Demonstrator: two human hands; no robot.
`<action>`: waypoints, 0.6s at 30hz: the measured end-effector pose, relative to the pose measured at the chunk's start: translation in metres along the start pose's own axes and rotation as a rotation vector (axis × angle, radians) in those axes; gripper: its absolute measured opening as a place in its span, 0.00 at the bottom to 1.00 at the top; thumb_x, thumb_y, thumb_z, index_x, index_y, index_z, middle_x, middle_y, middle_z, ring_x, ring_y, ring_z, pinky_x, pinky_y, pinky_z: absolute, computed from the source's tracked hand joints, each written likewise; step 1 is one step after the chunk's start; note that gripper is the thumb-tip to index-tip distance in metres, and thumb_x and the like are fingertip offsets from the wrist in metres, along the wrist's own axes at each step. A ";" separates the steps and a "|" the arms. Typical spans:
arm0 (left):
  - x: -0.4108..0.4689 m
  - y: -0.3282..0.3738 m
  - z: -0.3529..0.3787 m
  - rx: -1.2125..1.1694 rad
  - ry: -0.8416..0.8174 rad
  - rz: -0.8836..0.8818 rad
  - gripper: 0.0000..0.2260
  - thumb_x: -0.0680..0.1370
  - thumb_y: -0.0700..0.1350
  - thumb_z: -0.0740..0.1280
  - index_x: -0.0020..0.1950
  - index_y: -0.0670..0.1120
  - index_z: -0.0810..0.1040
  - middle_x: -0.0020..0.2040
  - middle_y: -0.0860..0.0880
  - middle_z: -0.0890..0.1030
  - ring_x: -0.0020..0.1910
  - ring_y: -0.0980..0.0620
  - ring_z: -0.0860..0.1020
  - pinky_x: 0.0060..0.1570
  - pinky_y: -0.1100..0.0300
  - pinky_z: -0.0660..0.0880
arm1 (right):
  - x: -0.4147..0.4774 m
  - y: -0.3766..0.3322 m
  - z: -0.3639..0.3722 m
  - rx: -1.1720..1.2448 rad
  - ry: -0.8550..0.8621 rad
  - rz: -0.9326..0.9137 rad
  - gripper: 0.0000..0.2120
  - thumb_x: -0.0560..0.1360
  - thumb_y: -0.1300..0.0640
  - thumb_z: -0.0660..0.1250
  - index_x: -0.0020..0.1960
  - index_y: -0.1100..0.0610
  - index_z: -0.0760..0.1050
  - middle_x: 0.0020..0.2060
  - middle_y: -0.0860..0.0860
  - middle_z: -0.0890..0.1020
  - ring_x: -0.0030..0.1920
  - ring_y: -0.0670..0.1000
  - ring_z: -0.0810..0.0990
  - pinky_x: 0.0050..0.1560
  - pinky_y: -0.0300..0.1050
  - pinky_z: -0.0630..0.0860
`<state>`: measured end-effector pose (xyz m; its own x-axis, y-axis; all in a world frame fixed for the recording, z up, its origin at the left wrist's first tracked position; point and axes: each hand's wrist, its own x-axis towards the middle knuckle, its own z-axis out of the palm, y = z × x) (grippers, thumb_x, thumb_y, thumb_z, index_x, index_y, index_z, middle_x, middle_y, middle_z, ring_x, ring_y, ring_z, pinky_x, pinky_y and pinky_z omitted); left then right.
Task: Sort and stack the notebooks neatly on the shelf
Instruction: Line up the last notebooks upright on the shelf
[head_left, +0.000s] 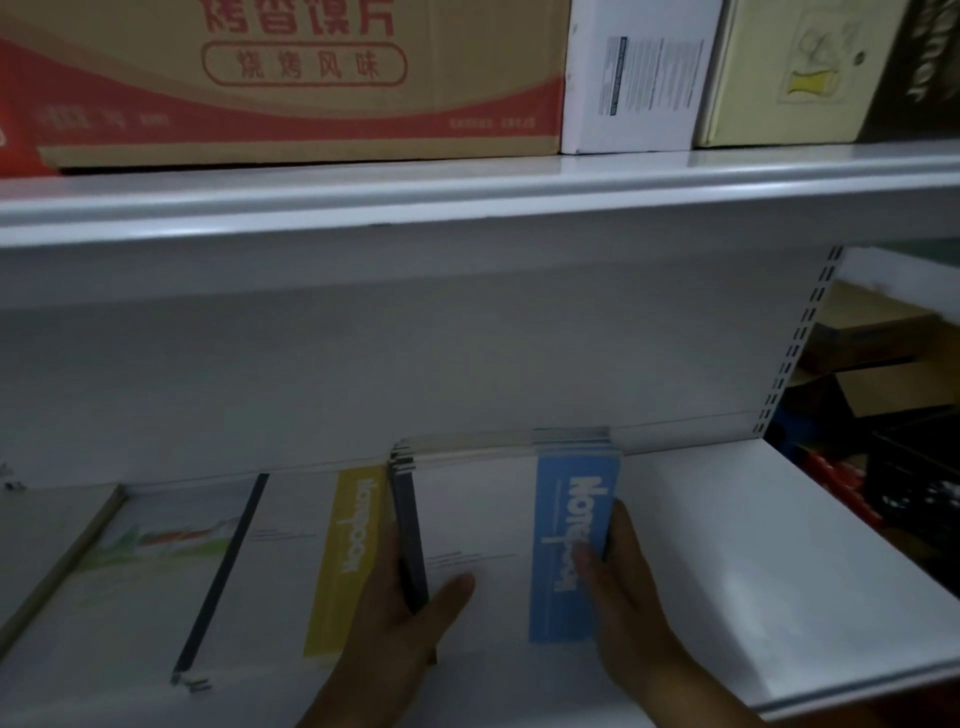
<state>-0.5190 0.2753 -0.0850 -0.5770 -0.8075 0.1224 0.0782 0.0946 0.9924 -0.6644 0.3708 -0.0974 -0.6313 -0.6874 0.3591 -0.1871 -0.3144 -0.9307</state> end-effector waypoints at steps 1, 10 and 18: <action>-0.001 0.000 0.004 0.003 0.026 0.022 0.23 0.72 0.32 0.68 0.58 0.56 0.69 0.44 0.71 0.81 0.44 0.72 0.78 0.39 0.80 0.71 | -0.001 0.003 0.001 0.016 0.009 -0.020 0.14 0.64 0.41 0.64 0.48 0.30 0.73 0.43 0.37 0.82 0.43 0.37 0.80 0.44 0.30 0.74; -0.001 -0.011 0.015 0.342 0.242 0.117 0.14 0.66 0.62 0.58 0.50 0.75 0.68 0.45 0.72 0.75 0.46 0.81 0.70 0.43 0.85 0.64 | -0.013 0.010 -0.013 -0.162 -0.117 -0.013 0.18 0.72 0.53 0.59 0.61 0.41 0.66 0.48 0.25 0.77 0.48 0.27 0.76 0.49 0.19 0.67; 0.026 0.015 0.011 0.499 0.087 -0.091 0.13 0.76 0.59 0.56 0.49 0.51 0.68 0.47 0.57 0.75 0.46 0.57 0.75 0.46 0.65 0.68 | 0.024 -0.010 -0.030 -0.039 -0.243 0.298 0.16 0.73 0.60 0.66 0.60 0.52 0.74 0.52 0.47 0.84 0.51 0.46 0.83 0.45 0.36 0.78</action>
<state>-0.5418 0.2617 -0.0669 -0.4920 -0.8688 0.0557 -0.3784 0.2710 0.8851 -0.7001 0.3771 -0.0813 -0.4665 -0.8814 0.0746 -0.0537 -0.0559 -0.9970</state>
